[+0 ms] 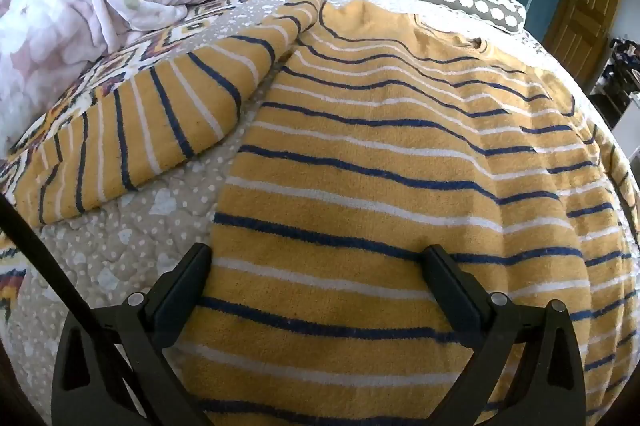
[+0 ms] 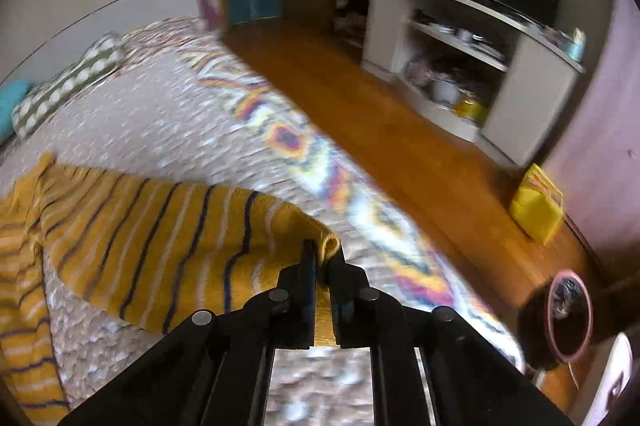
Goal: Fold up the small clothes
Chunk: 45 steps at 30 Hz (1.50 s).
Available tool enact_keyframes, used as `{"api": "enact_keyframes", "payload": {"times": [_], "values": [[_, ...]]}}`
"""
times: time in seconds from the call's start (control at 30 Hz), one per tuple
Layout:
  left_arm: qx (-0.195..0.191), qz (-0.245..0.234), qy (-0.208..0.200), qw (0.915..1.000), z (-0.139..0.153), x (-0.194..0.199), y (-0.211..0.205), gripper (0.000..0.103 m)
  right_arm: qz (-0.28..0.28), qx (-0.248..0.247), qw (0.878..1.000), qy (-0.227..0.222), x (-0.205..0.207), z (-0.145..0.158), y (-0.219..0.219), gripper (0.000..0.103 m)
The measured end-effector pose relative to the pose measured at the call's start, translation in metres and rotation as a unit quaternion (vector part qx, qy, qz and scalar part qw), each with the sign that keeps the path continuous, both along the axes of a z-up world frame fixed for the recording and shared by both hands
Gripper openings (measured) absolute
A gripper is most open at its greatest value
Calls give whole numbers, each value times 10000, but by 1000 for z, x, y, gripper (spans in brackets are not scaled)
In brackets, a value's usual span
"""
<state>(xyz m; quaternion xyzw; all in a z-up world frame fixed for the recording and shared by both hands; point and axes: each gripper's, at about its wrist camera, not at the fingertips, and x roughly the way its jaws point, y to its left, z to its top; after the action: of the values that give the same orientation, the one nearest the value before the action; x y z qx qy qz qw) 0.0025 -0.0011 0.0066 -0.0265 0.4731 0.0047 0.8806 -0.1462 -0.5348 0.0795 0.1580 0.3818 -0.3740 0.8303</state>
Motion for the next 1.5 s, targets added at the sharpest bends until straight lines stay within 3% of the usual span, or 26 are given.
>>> {"api": "enact_keyframes", "payload": {"times": [0.07, 0.13, 0.2, 0.27, 0.4, 0.53, 0.67, 0.8, 0.83, 0.9, 0.97, 1.0, 1.03, 1.07, 1.13, 1.33, 1.5], "values": [[-328, -219, 87, 9992, 12, -6, 5, 98, 287, 206, 9988, -348, -12, 10, 16, 18], [-793, -307, -66, 9964, 32, -16, 17, 97, 838, 252, 9949, -496, -21, 16, 46, 44], [-1189, -257, -109, 9925, 52, -30, 41, 97, 1481, 448, 9856, -677, -32, 15, 84, 52], [-1375, -137, -165, 9903, 67, -43, 67, 97, 1999, 725, 9738, -804, -39, 7, 119, 53], [-1293, 189, 95, 9914, 69, -57, 107, 97, 2822, 1459, 9450, -778, -38, -23, 181, 54], [-1780, 130, 579, 9822, 41, -74, 120, 97, 3056, 1643, 9361, -577, -42, -49, 216, 54], [-2265, -189, 712, 9712, 31, -93, 99, 97, 3129, 1813, 9308, -535, -45, -63, 224, 54], [-2893, -580, 829, 9519, 27, -106, 70, 97, 3191, 1969, 9247, -658, -56, -66, 231, 54], [-2910, -653, 805, 9511, 24, -109, 61, 97, 3189, 2070, 9223, -694, -55, -67, 231, 54], [-2542, -760, 697, 9616, 23, -115, 40, 93, 3178, 2262, 9174, -787, -56, -70, 232, 54], [-2104, -716, 726, 9723, 25, -119, 31, 53, 3189, 2407, 9126, -868, -59, -72, 237, 54], [-1814, -617, 783, 9783, 24, -120, 30, 11, 3239, 2399, 9109, -884, -59, -72, 243, 48], [-1735, -508, 936, 9791, 25, -118, 32, 8, 3320, 2411, 9077, -875, -59, -70, 247, 23], [-1952, -340, 1000, 9751, 28, -118, 41, 8, 3423, 2459, 9032, -814, -57, -68, 251, 14], [-2035, -78, 1071, 9732, 39, -117, 59, 8, 3421, 2414, 9051, -737, -56, -64, 253, 13], [-2029, -35, 779, 9761, 69, -152, 81, 8, 3749, 2202, 8982, -646, -85, -44, 262, 10], [-1535, -97, 747, 9853, 61, -179, 84, 4, 3865, 1925, 9017, -225, -120, -55, 275, 5]]}}
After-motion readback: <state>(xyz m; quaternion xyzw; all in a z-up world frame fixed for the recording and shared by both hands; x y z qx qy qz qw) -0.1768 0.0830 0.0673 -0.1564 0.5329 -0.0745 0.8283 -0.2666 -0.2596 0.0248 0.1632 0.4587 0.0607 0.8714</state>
